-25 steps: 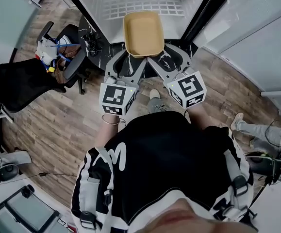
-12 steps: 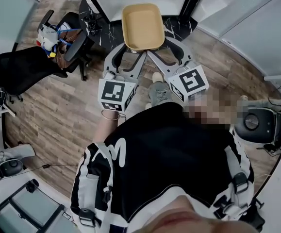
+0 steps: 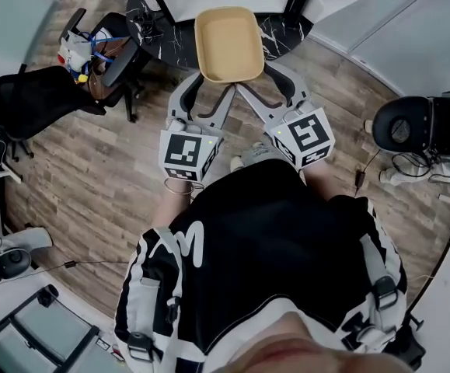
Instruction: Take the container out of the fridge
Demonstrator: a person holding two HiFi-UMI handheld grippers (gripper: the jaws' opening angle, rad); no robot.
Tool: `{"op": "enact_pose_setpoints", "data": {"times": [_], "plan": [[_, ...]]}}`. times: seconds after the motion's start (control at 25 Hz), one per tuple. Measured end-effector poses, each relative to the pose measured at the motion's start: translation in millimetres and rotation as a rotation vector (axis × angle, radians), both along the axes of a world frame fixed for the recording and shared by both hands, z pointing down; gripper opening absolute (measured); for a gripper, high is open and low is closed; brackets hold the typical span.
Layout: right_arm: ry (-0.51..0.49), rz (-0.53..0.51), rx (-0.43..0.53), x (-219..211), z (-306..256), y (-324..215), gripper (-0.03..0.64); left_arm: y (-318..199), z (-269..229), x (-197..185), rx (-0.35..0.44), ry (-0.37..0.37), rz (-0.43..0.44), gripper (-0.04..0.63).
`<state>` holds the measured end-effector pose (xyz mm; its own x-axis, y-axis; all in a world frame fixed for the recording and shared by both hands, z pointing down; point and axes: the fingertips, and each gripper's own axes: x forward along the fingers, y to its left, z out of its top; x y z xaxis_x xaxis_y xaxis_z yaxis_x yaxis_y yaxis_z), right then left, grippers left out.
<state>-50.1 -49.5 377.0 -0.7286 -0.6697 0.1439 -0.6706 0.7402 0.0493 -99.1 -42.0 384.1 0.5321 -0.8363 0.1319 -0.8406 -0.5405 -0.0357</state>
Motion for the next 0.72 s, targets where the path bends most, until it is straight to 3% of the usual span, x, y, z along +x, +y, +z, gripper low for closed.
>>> {"op": "enact_pose_setpoints", "data": {"times": [0.72], "plan": [[-0.030,0.009,0.013,21.4,-4.2,27.0,0.247,25.1,-8.9,20.3,0.052,-0.004,0.015,0.241]]}}
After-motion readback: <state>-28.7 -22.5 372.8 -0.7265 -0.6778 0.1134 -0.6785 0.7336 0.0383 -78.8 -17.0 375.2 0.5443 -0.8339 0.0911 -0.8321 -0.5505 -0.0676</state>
